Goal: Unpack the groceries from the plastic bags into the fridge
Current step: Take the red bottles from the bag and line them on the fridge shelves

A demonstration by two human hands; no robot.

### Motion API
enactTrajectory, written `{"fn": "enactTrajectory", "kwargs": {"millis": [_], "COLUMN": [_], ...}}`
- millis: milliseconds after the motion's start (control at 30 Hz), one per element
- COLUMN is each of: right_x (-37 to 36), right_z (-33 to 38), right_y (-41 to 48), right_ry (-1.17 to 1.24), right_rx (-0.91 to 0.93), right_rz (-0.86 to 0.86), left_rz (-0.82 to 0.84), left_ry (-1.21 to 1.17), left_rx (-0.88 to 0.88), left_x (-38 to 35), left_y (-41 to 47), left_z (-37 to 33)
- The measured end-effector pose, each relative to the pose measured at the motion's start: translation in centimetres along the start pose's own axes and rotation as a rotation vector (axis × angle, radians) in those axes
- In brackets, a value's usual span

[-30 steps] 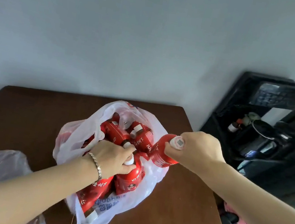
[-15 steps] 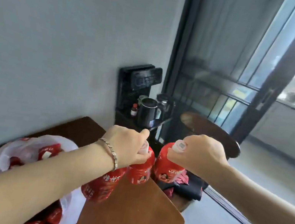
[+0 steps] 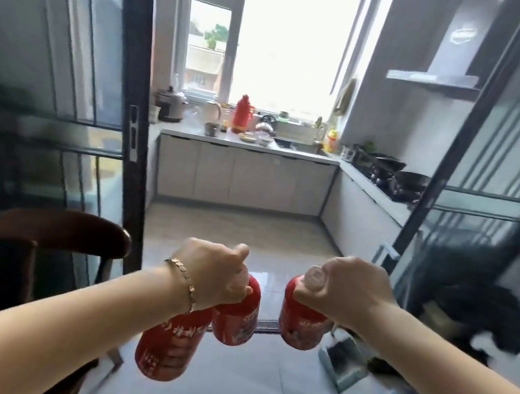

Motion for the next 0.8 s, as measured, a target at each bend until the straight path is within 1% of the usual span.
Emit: {"fn": "enactTrajectory", "kwargs": {"millis": [100,167,267,333,400,533,700,800], "right_x": [-0.1,0.4,1.6,2.4,2.7,1.9,1.5,2.5], "right_z": [-8.8,-16.8,-24.6,-31.3,-35.7,-46.1,-58.8,-65.3], "right_y": [-1.1,-2.2,-2.7,-3.7,-4.3,-5.4,-6.3,-6.5], "right_ry": [-0.094,-0.156,-0.201,-0.208,-0.218,-0.315,-0.427,-0.496], "right_rx": [-0.087,-0.167,-0.27,-0.364,-0.447,-0.612,-0.872,-0.996], "right_rz": [0.031,0.022,0.065,0.029,0.033,-0.01,0.021,0.022], "left_rz": [0.01,-0.02,-0.045,-0.071,-0.101,-0.157,-0.164,-0.207], "left_ry": [-0.118,-0.2,-0.241,-0.286,-0.299,-0.348,-0.409,-0.422], "left_rx": [-0.066,-0.128,-0.222,-0.316,-0.416,-0.555,-0.708,-0.801], "left_x": [-1.5,-2.3,-2.1,-2.2,-2.3,-3.9,-5.1,-4.7], "left_y": [7.3,13.6,20.3,25.8,29.7,38.5,49.2,55.2], "left_z": [-6.7,-13.5,-20.5,-26.5,-30.5,-38.9,-49.2,-54.7]}}
Point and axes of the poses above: each hand's wrist, its own y-axis towards the middle knuckle, its own x-axis out of the back of the hand, z = x × y, the point moved 2 cm from there along y, towards the middle knuckle, and after that the axes turned 12 degrees about -z, right-handed, at the moved point
